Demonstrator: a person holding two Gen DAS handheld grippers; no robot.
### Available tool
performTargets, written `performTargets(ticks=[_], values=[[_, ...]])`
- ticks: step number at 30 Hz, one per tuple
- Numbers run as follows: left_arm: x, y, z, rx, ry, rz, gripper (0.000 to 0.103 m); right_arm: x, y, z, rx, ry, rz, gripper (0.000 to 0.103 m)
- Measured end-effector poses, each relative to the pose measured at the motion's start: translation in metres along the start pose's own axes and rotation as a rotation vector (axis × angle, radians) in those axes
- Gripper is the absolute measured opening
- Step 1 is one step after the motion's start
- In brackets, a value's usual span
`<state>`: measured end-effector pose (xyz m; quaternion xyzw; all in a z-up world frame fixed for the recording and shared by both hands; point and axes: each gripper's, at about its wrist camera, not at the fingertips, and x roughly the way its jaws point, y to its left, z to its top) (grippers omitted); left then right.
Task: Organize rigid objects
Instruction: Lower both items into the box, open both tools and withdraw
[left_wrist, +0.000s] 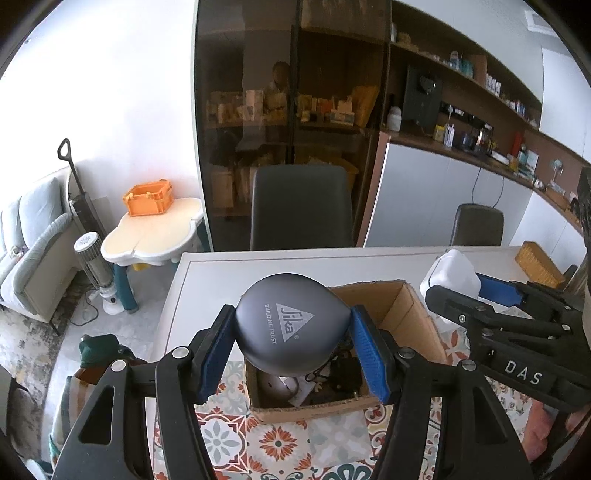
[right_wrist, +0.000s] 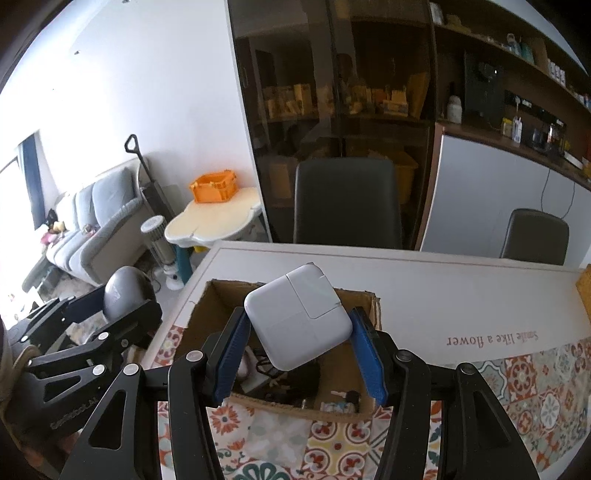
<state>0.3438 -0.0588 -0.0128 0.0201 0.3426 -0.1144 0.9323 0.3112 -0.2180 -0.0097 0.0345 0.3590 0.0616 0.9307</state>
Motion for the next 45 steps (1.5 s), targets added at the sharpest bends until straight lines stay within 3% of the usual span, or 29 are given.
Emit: performTargets(ticks=[15,26,30,36,45], values=[[0.065,-0.006,-0.010,0.021,0.184,0.015,0.062,0.071,-0.018,-0.008,0.017,0.205,-0.028,0.056],[0.097,-0.002,-0.028,0.015,0.296,0.031,0.062,0.099,-0.023,-0.023,0.016,0.289,-0.040,0.056],[0.092,-0.001,-0.025,0.026,0.276,0.058,0.063,0.104,-0.024,-0.025,0.017,0.302,-0.037,0.056],[0.076,0.009,-0.022,0.006,0.253,0.118,0.073,0.107,-0.024,-0.025,0.044,0.315,-0.009,0.056],[0.033,0.016,-0.026,-0.043,0.194,0.134,0.092,0.067,-0.017,-0.028,0.059,0.249,-0.058,0.073]])
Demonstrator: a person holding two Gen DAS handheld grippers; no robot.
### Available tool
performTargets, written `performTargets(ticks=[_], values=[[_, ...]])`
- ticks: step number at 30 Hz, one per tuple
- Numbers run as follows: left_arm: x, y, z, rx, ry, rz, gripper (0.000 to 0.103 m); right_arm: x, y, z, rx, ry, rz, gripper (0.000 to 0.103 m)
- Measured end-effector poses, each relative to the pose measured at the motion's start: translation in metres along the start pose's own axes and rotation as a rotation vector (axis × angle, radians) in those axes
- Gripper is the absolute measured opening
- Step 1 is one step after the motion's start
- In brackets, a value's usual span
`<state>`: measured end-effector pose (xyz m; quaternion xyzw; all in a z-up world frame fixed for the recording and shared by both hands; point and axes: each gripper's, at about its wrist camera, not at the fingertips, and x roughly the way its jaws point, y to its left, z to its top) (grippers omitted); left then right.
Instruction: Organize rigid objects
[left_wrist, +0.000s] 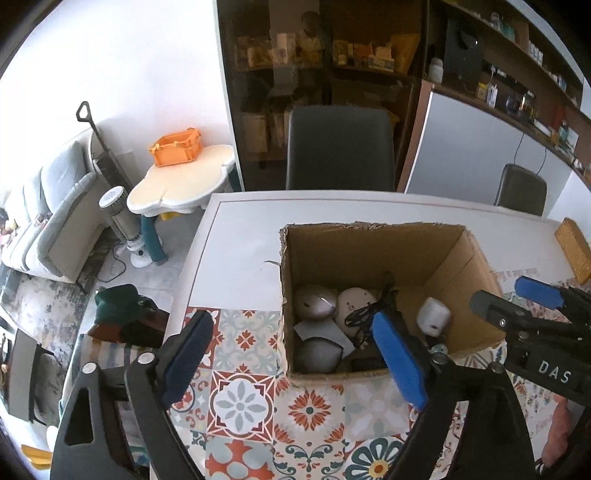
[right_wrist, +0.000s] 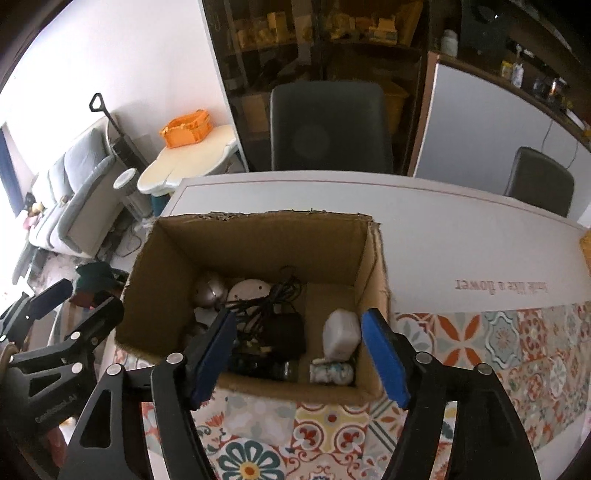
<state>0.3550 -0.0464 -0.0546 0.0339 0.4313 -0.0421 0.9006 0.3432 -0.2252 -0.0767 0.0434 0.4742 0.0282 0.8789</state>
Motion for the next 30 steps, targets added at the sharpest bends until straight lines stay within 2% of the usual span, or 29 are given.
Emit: performTargets(ticks=[6,8,12,17,21,30], values=[[-0.044,0.001,-0.013,-0.011,-0.075,0.000,0.100,-0.042,0.002,-0.020,0.015,-0.057,-0.028,0.085],[-0.062,0.000,-0.020,-0.009,-0.111,0.002,0.103,-0.059,0.000,-0.029,0.024,-0.082,-0.031,0.086],[-0.093,-0.001,-0.033,0.008,-0.171,0.002,0.103,-0.091,0.004,-0.045,0.028,-0.142,-0.049,0.092],[-0.129,-0.005,-0.047,0.023,-0.243,0.029,0.103,-0.132,0.012,-0.066,0.002,-0.239,-0.099,0.095],[-0.157,-0.003,-0.058,0.015,-0.301,0.050,0.103,-0.161,0.017,-0.077,-0.004,-0.293,-0.098,0.096],[-0.200,-0.001,-0.081,0.018,-0.372,0.042,0.103,-0.202,0.019,-0.104,0.006,-0.353,-0.101,0.097]])
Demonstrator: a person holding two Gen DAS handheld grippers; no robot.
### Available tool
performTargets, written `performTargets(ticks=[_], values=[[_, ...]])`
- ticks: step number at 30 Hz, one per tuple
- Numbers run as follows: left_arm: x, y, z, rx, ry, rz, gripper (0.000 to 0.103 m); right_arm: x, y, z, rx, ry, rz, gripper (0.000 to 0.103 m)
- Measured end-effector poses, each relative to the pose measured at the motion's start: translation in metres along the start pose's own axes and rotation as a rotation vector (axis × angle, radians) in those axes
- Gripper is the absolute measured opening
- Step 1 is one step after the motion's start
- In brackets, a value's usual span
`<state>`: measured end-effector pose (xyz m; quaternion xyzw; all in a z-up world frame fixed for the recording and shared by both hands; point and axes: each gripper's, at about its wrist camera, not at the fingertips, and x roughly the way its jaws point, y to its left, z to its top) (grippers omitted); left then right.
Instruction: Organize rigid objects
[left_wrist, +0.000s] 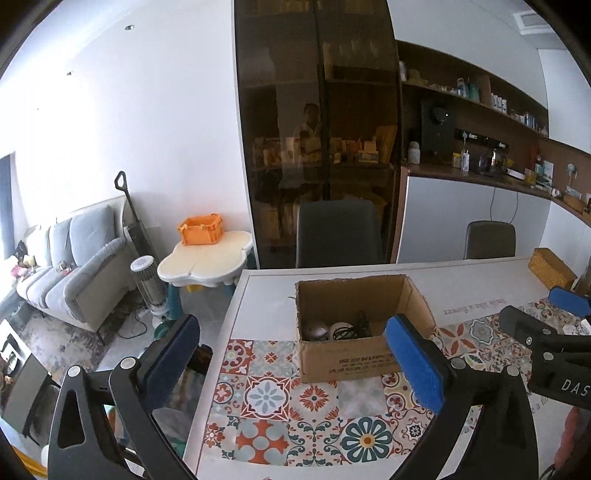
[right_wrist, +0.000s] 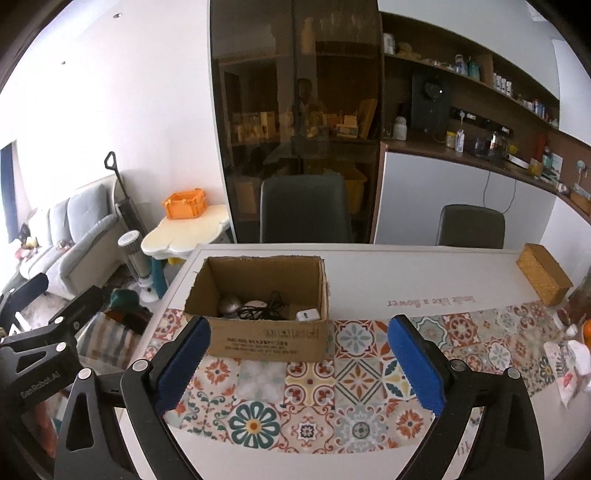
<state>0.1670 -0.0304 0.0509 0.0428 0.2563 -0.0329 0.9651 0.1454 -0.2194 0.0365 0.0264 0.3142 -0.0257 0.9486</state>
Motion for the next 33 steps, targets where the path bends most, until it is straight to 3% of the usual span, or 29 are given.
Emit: performTargets(ticks=[11,33], values=[[-0.033,0.002,0.000,-0.007,-0.059,-0.013,0.103,-0.034,-0.001,-0.010,0.012,-0.062,0.012,0.097],[-0.055,-0.001,0.007,-0.006,-0.085,-0.018,0.103,-0.061,-0.002,-0.012,0.014,-0.122,0.025,0.097]])
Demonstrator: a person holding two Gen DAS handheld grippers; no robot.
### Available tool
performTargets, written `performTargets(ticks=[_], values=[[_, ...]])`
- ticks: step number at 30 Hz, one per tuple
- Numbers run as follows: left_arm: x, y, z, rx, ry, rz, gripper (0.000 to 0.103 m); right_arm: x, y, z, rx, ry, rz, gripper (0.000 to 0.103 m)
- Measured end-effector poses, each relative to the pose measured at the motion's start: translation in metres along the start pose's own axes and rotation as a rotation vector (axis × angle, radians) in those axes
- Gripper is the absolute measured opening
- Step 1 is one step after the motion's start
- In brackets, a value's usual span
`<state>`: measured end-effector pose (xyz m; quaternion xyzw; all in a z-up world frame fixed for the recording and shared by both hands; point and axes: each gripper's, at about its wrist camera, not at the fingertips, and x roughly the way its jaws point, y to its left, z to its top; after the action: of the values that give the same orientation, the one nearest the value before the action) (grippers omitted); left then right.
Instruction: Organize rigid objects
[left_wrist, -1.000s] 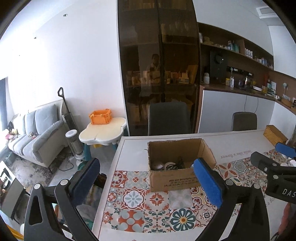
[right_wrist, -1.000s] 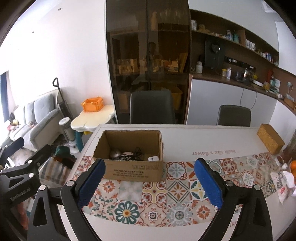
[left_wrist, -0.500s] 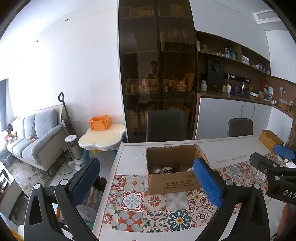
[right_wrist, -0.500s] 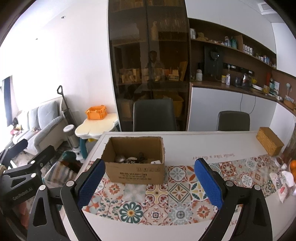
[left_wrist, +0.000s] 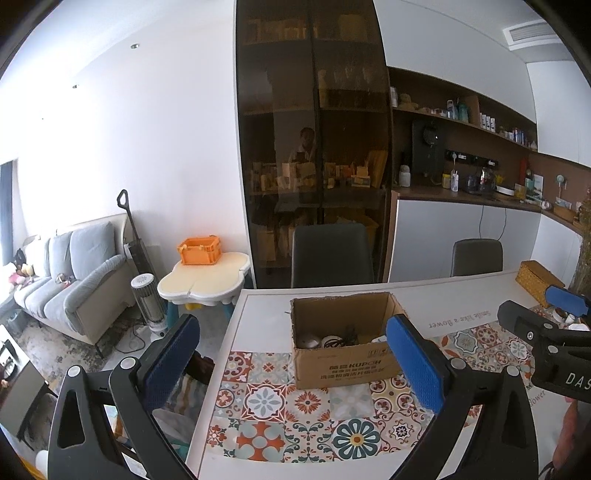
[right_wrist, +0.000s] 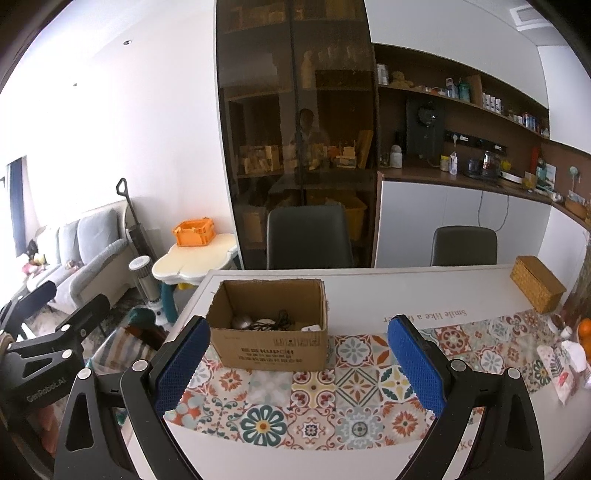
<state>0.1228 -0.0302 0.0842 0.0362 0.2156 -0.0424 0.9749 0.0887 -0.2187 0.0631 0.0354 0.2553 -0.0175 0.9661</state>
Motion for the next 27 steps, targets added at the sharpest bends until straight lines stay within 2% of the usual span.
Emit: performTargets(ticks=[27], values=[[-0.0043,-0.0011,0.0020,-0.001,-0.007,0.002,0.103,-0.0051,0.0025,0.0008,-0.003,-0.007,-0.001,0.097]])
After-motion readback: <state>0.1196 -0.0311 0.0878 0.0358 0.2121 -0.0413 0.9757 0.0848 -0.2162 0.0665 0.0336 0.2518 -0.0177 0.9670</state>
